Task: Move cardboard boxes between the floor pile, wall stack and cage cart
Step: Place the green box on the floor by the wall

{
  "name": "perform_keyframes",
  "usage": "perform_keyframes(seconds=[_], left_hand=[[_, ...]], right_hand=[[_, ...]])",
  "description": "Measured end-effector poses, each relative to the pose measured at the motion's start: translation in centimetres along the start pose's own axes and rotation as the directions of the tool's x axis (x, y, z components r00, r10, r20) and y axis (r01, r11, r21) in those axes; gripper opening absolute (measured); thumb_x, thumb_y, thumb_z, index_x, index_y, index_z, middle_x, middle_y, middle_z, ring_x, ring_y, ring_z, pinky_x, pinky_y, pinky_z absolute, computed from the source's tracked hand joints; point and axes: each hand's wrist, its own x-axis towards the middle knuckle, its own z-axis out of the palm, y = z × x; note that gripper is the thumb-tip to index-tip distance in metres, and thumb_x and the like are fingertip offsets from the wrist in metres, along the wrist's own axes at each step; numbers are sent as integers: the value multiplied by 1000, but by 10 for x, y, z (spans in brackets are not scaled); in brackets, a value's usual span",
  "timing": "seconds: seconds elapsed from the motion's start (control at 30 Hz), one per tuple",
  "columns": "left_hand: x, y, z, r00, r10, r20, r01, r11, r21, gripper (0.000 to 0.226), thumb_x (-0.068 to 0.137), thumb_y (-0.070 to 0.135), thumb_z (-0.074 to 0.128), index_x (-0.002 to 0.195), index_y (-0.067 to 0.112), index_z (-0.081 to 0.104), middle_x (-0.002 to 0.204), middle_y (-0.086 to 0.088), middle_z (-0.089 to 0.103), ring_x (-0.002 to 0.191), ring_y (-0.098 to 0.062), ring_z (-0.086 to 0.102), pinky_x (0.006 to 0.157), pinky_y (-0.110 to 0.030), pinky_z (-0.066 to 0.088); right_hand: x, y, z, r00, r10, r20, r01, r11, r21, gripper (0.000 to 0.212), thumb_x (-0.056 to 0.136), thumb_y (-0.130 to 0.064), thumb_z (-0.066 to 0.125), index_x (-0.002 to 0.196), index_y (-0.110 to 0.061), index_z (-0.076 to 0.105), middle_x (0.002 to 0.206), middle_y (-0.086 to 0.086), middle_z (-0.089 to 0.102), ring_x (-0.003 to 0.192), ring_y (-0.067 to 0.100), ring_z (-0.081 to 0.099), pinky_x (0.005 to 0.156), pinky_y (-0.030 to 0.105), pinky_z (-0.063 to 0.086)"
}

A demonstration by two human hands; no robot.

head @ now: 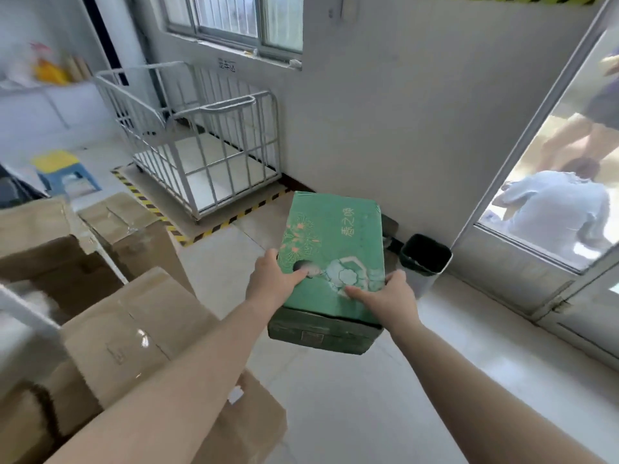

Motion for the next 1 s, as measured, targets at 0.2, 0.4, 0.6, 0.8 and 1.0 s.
perform_keyframes(seconds=[0.2, 0.4, 0.6, 0.8, 1.0], left_hand=[[141, 26, 20, 994, -80, -76, 81, 997, 7, 64, 83, 39, 67, 134, 10, 40, 131, -10, 48, 116, -29, 51, 97, -46, 46], [297, 62, 22, 989, -104, -108, 101, 994, -35, 60, 83, 36, 68, 133, 15, 42, 129, -8, 51, 114, -26, 54, 95, -43, 47], [448, 94, 7, 990, -93, -110, 101, 993, 63, 51, 86, 33, 65, 129, 12, 45, 126, -7, 49, 112, -25, 53, 92, -39, 47], [618, 95, 3, 987, -123, -100, 140, 973, 186, 52, 85, 38, 63, 128, 14, 44, 128, -7, 50, 115, -25, 51, 95, -44, 46], [784, 99, -8, 971, -229, -65, 237, 956, 173, 49, 85, 35, 65, 126, 16, 44, 126, -6, 53, 111, -24, 55, 94, -44, 48]], right_hand=[[162, -41, 20, 993, -26, 117, 33, 998, -55, 68, 68, -40, 82, 109, -7, 39, 104, 5, 54, 103, 26, 57, 84, 41, 51], [325, -104, 50, 988, -20, 153, 25, 999, -28, 73, 67, -37, 83, 116, -6, 39, 114, 9, 57, 101, 25, 56, 81, 37, 48], [475, -164, 90, 971, -29, 238, 30, 1000, -1, 83, 64, -40, 85, 124, -6, 39, 122, 8, 56, 109, 27, 56, 89, 40, 49], [634, -211, 158, 943, -20, 332, 26, 1000, -12, 82, 63, -42, 85, 124, -5, 44, 123, 10, 57, 114, 29, 56, 94, 42, 49], [789, -279, 217, 937, 26, 349, -10, 999, -49, 72, 71, -38, 81, 119, -1, 42, 118, 14, 56, 109, 32, 56, 90, 43, 48]])
